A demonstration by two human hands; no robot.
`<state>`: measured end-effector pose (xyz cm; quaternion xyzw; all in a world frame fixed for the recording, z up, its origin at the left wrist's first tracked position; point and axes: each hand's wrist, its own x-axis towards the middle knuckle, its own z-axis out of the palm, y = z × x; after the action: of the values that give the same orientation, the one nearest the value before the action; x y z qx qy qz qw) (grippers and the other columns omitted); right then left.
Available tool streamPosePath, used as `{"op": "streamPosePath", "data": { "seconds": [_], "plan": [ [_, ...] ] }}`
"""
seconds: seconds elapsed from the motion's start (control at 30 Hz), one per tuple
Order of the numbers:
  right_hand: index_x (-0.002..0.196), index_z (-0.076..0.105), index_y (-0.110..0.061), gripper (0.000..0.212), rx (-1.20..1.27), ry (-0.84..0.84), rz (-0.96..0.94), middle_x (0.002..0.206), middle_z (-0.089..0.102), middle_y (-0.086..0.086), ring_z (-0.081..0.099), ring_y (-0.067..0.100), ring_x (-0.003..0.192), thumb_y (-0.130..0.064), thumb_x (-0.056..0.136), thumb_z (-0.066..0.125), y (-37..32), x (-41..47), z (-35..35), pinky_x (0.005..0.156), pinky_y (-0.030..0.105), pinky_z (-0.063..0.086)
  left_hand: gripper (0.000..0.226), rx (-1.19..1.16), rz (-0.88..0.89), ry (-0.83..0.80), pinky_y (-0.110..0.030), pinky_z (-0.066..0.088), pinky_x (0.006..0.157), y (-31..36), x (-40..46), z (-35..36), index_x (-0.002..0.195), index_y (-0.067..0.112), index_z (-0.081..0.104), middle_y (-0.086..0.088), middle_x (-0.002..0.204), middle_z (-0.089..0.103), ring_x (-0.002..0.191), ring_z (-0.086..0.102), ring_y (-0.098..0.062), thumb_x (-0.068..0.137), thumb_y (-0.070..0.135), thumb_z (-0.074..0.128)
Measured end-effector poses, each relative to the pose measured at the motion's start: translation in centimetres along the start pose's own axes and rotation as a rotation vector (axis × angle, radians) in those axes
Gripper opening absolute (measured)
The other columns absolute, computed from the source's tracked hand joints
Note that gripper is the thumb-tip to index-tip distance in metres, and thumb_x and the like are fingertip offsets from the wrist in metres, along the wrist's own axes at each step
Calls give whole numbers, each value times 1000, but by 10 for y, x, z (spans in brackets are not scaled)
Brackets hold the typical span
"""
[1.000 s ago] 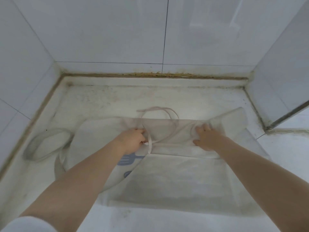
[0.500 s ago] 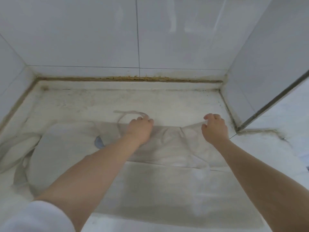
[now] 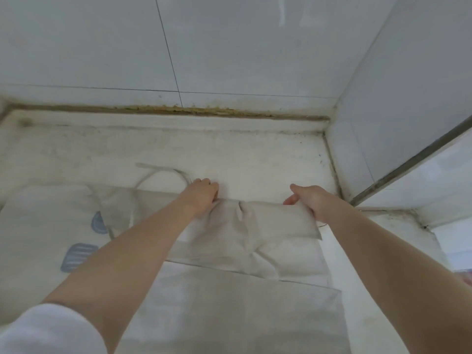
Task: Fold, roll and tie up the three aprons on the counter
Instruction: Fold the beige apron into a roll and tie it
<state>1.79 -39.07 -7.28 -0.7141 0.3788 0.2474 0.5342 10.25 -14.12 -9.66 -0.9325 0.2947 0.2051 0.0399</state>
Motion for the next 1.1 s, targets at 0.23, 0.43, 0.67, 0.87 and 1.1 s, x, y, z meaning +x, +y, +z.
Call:
{"op": "streamPosePath", "data": {
  "seconds": [0.23,0.43,0.67,0.87,1.1],
  "plan": [
    [92,71,-8,15,21,105,-384,90,65,-1,58,10,84,0,88,59,9,-4,-27,71,6,43,29,109,-122,3,-37,37,95,-8,-8,-5,123,-1,42,-18,127,43,119,43,-32,97,5,31],
    [116,54,-12,24,91,427,-305,107,52,7,47,20,85,-23,94,53,-2,-3,-24,67,25,39,33,-66,-201,108,-41,41,74,9,-3,-25,122,0,35,-19,121,43,102,55,-37,89,-7,34],
    [124,47,-11,39,-456,387,-287,109,55,15,54,29,86,5,89,41,9,2,-29,64,26,40,45,-94,-75,-59,-37,43,89,13,-13,3,126,7,42,-13,128,45,114,51,-32,92,35,52],
    [124,39,-11,42,-1188,613,-406,152,7,18,24,35,132,-1,84,47,-3,-13,4,104,41,30,28,-70,120,12,-32,39,91,4,-28,-3,119,9,55,-11,123,55,113,52,-28,94,11,43],
    [121,50,-16,31,-1226,-24,-826,143,32,6,41,30,125,-8,92,45,-7,-24,105,96,35,41,51,31,81,136,-32,23,107,-35,-84,12,143,13,31,-7,151,23,137,24,-25,94,23,21]
  ]
}}
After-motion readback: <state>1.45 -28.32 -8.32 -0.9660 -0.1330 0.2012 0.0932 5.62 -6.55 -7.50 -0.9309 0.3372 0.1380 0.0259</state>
